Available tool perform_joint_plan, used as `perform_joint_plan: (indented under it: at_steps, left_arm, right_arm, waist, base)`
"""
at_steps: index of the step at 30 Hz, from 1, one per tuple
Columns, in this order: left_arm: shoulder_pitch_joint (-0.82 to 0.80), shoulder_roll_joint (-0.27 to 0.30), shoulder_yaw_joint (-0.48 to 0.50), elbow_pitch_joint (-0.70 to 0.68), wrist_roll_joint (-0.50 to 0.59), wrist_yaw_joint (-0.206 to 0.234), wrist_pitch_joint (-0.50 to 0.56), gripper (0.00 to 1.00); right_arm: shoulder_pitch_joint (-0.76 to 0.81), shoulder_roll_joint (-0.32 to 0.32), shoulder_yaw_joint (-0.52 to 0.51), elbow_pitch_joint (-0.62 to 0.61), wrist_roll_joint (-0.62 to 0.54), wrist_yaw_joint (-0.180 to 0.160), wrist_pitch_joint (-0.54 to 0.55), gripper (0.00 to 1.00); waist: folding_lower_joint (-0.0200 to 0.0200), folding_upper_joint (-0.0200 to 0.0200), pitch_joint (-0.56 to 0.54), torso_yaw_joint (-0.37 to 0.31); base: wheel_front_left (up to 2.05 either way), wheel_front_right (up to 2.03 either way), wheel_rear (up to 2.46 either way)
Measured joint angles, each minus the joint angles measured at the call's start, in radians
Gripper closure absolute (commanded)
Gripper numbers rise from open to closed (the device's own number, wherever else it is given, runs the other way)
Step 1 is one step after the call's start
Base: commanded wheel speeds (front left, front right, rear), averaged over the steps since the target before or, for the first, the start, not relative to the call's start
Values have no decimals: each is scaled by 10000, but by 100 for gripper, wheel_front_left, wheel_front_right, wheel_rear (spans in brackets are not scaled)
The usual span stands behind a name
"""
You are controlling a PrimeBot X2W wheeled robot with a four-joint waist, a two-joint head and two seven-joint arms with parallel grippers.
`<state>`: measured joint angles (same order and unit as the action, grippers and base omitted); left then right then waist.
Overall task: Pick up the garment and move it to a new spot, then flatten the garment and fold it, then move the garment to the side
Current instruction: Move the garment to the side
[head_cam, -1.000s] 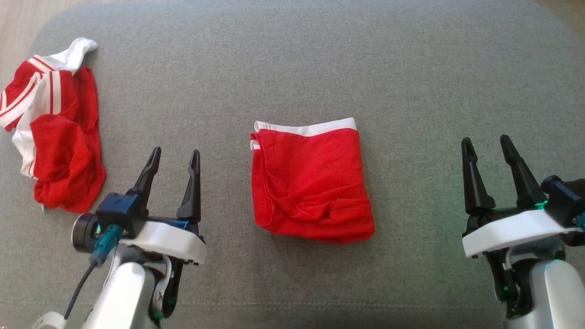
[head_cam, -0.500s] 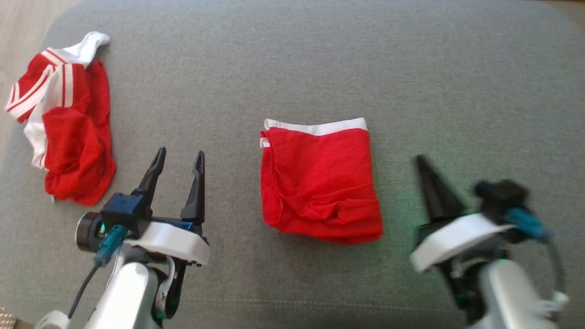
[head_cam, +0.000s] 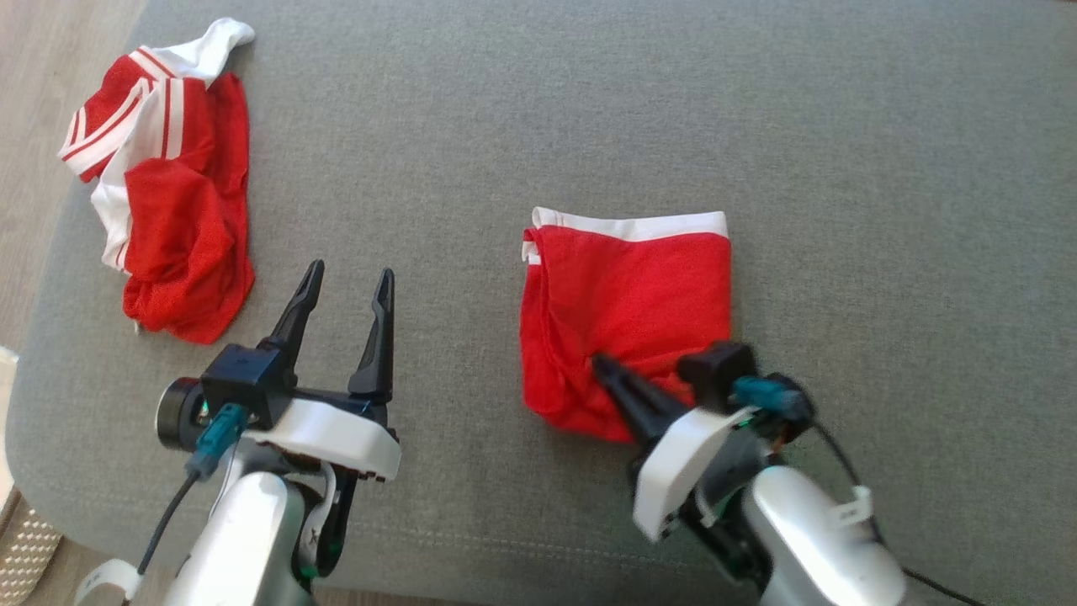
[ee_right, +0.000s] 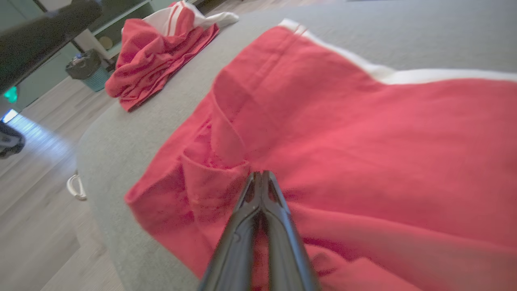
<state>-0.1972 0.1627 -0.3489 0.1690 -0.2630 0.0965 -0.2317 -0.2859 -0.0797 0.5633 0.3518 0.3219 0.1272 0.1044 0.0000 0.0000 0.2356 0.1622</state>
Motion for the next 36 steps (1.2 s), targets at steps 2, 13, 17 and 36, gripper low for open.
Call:
perform_joint_plan:
  at_steps: [2,13,17,36]
  left_arm:
    - [-6,-19,0,21,-40,0,-50,0]
    - [-107,-38,13,150,-42,17,-90,0]
    - [-115,-36,17,153,-42,17,-96,0]
    - [-29,234,58,40,-128,272,-150,0]
  right_arm:
    - [-109,0,458,176,244,0,0,100]
    - [-264,-245,1831,309,1484,0,196,100]
    - [-300,-301,2209,38,1931,0,431,100]
    - [568,-951,-449,-2445,2573,0,-646,100]
  waist:
    - [0,0,47,49]
    - [0,0,80,-73]
    - [0,0,34,-167]
    - [0,0,-480,-743]
  base:
    - [0,0,0]
    - [0,0,0]
    - [0,0,0]
    - [0,0,0]
